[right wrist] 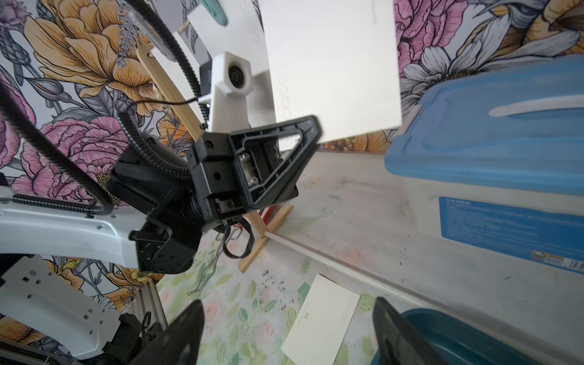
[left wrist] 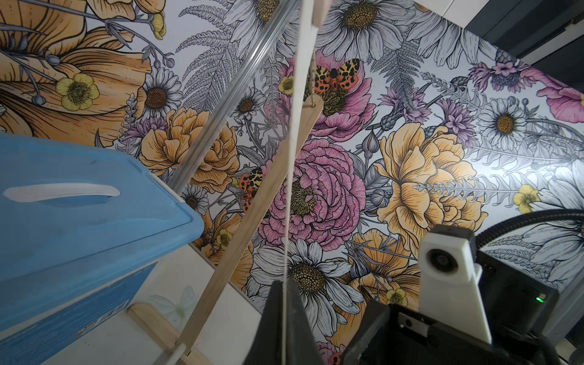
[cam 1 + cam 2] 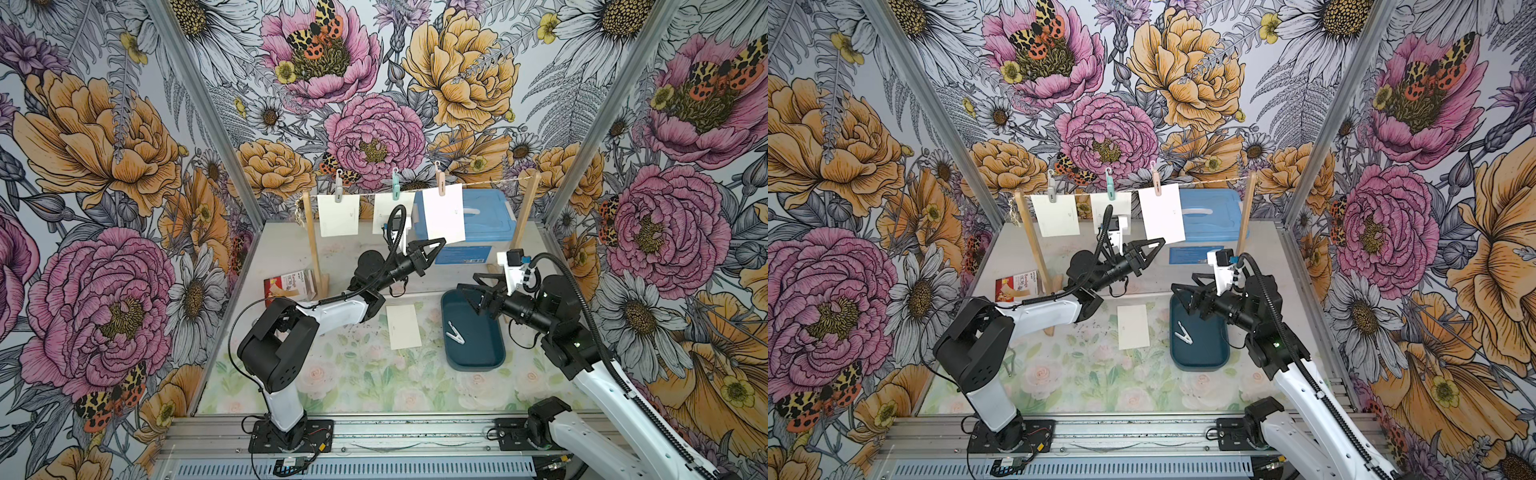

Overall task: Remove the postcards from the strings
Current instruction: Remove the clamp from the clothesline.

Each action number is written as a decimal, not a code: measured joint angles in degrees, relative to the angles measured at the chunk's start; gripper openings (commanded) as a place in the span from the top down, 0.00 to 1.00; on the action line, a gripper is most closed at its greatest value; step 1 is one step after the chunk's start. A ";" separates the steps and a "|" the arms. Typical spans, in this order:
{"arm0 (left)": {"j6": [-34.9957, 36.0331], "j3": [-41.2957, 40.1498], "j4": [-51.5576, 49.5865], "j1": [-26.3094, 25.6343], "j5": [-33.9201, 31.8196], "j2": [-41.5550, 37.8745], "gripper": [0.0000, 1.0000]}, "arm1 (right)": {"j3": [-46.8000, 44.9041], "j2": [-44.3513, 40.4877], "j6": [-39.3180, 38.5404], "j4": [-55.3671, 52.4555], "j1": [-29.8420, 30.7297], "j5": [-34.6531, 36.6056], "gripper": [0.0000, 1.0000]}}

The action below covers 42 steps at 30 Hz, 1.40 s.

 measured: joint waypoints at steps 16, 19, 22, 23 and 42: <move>-3.13 1.55 -5.27 3.41 8.20 -0.46 1.00 | 29.62 19.54 -2.91 -1.38 -4.94 -10.25 0.21; -1.90 2.62 -9.53 3.76 9.79 -0.85 1.00 | 36.06 23.96 -2.99 -2.71 -5.92 -12.55 0.21; -0.68 3.82 -12.96 3.89 10.97 -1.49 1.00 | 41.94 28.30 -3.02 -3.50 -6.86 -14.53 0.21; -0.26 4.17 -13.81 3.93 11.50 -1.73 1.00 | 43.60 29.62 -3.02 -3.72 -7.02 -15.17 0.20; 1.29 5.01 -17.92 4.79 13.86 -2.51 1.00 | 73.13 55.58 2.56 -7.04 -9.75 -27.93 0.18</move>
